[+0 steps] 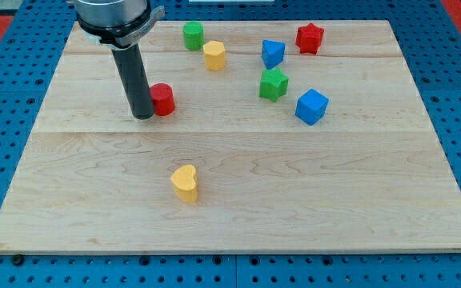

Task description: Place the red circle below the yellow hexagon

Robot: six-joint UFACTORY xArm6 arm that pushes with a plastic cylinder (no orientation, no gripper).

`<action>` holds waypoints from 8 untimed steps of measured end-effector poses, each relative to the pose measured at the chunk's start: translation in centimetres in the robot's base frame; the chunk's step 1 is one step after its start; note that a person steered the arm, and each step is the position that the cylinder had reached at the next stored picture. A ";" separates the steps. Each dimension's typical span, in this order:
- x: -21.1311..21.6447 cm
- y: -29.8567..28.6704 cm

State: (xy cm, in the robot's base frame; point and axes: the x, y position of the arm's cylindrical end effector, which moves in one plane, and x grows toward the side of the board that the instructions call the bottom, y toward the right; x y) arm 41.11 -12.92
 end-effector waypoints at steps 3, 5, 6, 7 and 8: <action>-3.0 1.0; -4.4 -1.0; -5.1 0.6; -5.3 3.1; -5.3 4.1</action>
